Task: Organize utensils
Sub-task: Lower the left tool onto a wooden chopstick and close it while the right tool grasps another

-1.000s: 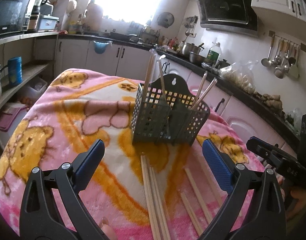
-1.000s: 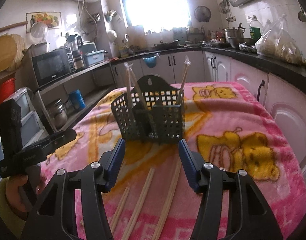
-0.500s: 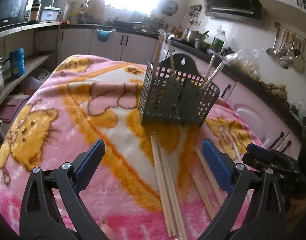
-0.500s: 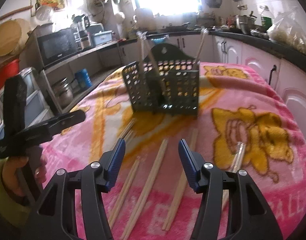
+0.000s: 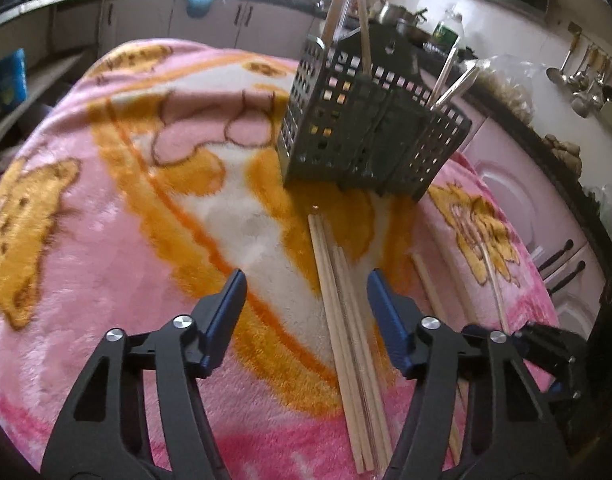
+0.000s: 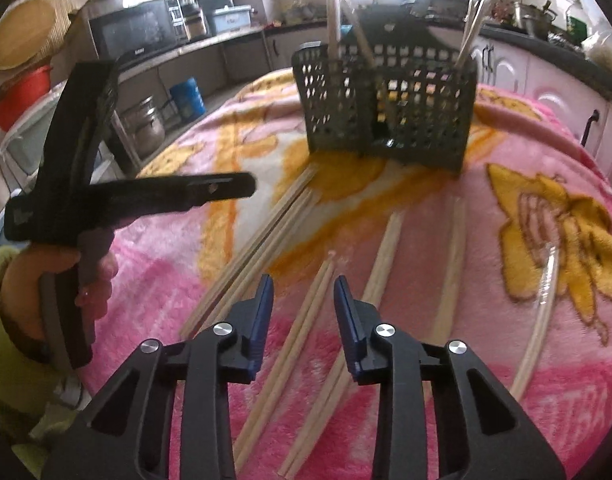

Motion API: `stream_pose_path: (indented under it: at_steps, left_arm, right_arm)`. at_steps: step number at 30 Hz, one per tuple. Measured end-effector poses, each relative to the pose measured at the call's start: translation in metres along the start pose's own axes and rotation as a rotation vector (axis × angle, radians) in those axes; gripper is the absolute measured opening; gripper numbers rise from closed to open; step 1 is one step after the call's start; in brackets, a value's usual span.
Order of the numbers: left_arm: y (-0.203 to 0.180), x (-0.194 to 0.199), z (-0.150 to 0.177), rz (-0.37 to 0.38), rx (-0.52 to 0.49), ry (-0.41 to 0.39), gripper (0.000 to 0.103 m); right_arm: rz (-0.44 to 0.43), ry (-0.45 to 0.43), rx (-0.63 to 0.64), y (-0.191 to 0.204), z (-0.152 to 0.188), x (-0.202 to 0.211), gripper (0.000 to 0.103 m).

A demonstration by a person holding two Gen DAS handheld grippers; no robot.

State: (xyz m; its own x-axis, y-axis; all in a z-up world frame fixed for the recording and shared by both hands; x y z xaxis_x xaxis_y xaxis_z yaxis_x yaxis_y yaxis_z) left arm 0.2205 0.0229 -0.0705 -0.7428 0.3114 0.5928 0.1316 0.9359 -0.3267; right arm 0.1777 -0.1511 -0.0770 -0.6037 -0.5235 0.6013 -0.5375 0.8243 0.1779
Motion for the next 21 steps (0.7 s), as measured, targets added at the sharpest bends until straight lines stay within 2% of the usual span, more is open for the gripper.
stream_pose_path:
  at_steps: [7,14,19,21]
  left_arm:
    - [-0.002,-0.036,-0.013,0.052,0.061,0.098,0.038]
    - [0.001,-0.071,-0.024,0.045,0.101,0.184,0.028]
    - [0.006,-0.084,-0.031,0.012,0.086,0.201,0.008]
    - [0.009,-0.085,-0.034,0.014,0.093,0.197,0.004]
  right_arm:
    - [0.011,0.095,-0.051,-0.006,0.003,-0.023,0.028]
    - [-0.014,0.149,-0.11,-0.014,-0.004,-0.04,0.028]
    - [-0.039,0.177,-0.15,-0.021,-0.011,-0.051,0.028]
    - [-0.032,0.187,-0.15,-0.022,-0.014,-0.056,0.021]
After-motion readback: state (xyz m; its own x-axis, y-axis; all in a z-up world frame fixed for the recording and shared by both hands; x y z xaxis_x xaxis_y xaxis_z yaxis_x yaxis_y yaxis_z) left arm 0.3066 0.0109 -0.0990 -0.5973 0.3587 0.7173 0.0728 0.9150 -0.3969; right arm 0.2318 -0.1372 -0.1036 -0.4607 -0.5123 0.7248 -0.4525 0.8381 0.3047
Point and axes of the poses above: each gripper's, at about its wrist camera, not at the fingertips, and x roughly against the way its jaws point, y to its left, z to its underside, the point moved 4 cm from there along -x, roughly the way its jaws point, and after that the axes turned 9 degrees about -y, right-handed, at the moved point
